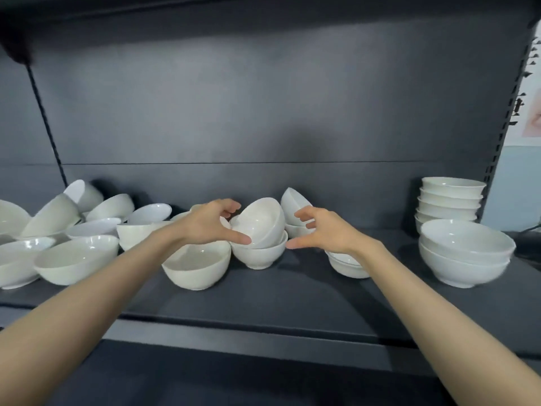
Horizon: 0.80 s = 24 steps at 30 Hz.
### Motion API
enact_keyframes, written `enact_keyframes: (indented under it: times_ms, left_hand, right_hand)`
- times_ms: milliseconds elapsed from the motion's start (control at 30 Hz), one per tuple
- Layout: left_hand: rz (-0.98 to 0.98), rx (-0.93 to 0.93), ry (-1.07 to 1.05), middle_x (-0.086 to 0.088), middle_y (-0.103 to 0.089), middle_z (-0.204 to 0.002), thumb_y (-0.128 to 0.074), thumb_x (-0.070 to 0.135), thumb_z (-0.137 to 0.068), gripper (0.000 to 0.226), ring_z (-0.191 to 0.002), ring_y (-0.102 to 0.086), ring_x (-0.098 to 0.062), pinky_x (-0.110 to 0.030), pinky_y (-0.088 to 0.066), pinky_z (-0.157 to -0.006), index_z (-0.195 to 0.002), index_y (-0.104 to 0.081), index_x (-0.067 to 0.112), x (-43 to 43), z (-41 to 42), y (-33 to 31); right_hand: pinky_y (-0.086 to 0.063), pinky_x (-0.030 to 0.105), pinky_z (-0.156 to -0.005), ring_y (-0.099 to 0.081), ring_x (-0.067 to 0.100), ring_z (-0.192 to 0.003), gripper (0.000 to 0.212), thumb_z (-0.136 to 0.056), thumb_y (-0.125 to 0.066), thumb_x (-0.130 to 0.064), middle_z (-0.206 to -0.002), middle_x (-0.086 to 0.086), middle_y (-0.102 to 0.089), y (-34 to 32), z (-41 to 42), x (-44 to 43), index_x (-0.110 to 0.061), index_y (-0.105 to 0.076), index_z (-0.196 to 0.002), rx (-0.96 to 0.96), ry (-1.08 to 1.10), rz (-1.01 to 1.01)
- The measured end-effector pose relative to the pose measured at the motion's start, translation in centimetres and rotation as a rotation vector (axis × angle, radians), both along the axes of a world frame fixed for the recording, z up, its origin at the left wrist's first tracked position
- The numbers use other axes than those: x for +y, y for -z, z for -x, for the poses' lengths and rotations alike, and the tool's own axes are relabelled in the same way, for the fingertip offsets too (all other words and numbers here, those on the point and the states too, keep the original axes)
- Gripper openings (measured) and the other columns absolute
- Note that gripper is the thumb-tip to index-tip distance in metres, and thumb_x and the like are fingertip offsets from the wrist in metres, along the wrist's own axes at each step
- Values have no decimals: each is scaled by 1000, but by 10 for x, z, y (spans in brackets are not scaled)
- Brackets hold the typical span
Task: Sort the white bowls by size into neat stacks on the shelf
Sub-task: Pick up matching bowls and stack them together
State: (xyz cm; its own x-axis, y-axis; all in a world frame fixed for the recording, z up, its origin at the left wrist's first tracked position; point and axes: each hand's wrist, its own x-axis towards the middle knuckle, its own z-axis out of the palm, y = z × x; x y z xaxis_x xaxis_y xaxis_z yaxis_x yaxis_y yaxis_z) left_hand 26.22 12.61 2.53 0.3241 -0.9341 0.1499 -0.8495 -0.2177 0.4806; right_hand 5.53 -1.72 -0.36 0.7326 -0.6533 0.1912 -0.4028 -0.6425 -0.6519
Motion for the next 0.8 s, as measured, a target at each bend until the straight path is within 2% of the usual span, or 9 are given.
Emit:
enact_keyframes:
  times_ms: [133,267,367,433,533,600,667,700,800]
  left_hand:
    - [-127,65,114,8,-28,-155,-83,36,-70,105,-140,-30,-9,-16,-26,-100,-152,-20,18,-19,-18,0]
    - [-176,102,180,9,-12,-160,-86,44,-62,127,-146,-16,-9,-25,-22,-115,-154,-2,20,-40,-28,7]
    - [-169,122,219,9,-6,-161,-87,51,-52,138,-147,-12,-11,-28,-22,-116,-153,2,20,-51,-31,12]
    - [-137,118,234,8,-6,-160,-88,47,-57,134,-147,-13,-12,-28,-23,-115,-153,2,20,-54,-30,13]
    - [-91,81,242,6,-14,-158,-88,43,-60,127,-144,-19,-12,-25,-26,-110,-153,-5,17,-57,-31,15]
    - [-46,34,252,3,-32,-142,-86,37,-65,104,-129,-34,-13,-25,-32,-102,-145,-25,17,-57,-27,15]
    - [-20,-29,258,6,-36,-125,-85,36,-66,81,-114,-38,-11,-28,-36,-98,-128,-34,25,-57,-25,14]
    - [-28,-50,264,6,-38,-127,-85,39,-66,84,-116,-39,-12,-28,-36,-100,-130,-33,25,-58,-27,14]
    - [-104,-61,258,3,-37,-147,-82,52,-59,118,-133,-38,-16,-29,-38,-105,-150,-16,18,-61,-31,14]
  right_hand:
    - [-42,32,-102,-49,17,-121,92,-66,-86,-39,-128,-7,-45,14,-18,8,-19,-37,-142,24,45,-63]
    - [-46,25,-96,-57,11,-111,72,-68,-86,-28,-112,-14,-56,20,-29,14,-17,-47,-128,-19,32,-128]
    - [-50,31,-97,-62,8,-108,66,-67,-87,-28,-112,-13,-67,24,-39,15,-24,-53,-123,-50,-16,-160]
    - [-51,36,-96,-64,9,-108,70,-64,-87,-35,-114,-10,-68,26,-43,16,-27,-54,-125,-75,-43,-173]
    - [-50,34,-97,-61,6,-111,75,-61,-87,-40,-117,-13,-67,31,-50,17,-31,-52,-126,-92,-47,-174]
    - [-49,26,-94,-60,-1,-108,72,-64,-87,-33,-115,-17,-66,33,-52,15,-30,-52,-127,-111,-26,-170]
    - [-49,20,-89,-61,-4,-104,69,-65,-87,-28,-112,-18,-67,34,-52,14,-29,-53,-126,-135,-12,-178]
    - [-49,20,-88,-61,-4,-103,69,-64,-88,-27,-111,-18,-67,35,-52,14,-29,-54,-125,-147,-8,-182]
    - [-50,21,-87,-63,-2,-100,68,-63,-89,-24,-108,-17,-69,37,-52,12,-28,-56,-123,-172,-6,-195]
